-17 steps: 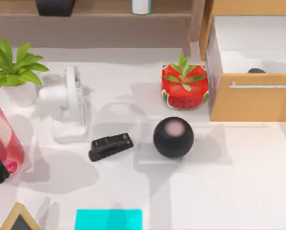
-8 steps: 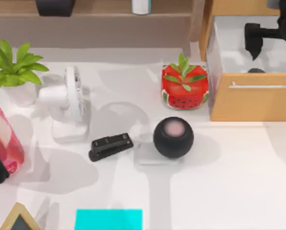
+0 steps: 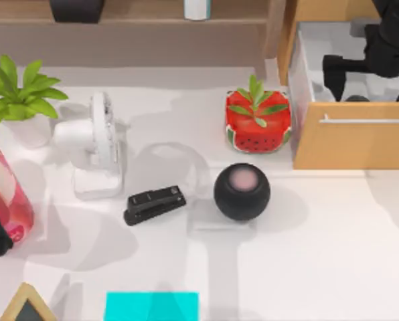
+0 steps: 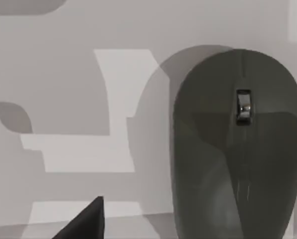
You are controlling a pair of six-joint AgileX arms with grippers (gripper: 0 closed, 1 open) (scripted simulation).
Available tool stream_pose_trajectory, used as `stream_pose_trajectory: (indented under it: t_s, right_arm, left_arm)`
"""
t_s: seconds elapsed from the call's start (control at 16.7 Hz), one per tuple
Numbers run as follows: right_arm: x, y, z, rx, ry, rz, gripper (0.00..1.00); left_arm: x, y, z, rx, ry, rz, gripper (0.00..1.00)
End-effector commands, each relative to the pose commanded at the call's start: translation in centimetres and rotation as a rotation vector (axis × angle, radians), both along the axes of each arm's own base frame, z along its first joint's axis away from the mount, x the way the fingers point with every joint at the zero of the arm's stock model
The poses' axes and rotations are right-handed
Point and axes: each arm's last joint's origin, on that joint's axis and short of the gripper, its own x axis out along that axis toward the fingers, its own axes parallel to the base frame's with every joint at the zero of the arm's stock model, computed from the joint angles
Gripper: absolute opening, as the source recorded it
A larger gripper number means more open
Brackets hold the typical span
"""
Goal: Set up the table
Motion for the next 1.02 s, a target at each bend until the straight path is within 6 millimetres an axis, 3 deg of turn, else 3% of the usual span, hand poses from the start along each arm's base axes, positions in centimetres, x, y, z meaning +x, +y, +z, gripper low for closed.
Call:
stream_pose_trajectory:
  t_s: [0.36,0.78,1.02]
  right_arm:
    - [-0.2,-0.2,0.3,-0.001,0.003,-0.003,1.00]
    - [-3.4,-0.5,8.3,0.001,-0.001,0.000,1.00]
    - [-4.1,-1.0,9.7,0.000,-0.003,0.001,1.00]
  left_arm:
    - [0.0,0.0,0.0,0.000,0.000,0.000,1.00]
    - [0.0,0.0,0.0,0.000,0.000,0.000,1.00]
    - [0.0,0.0,0.0,0.000,0.000,0.000,1.00]
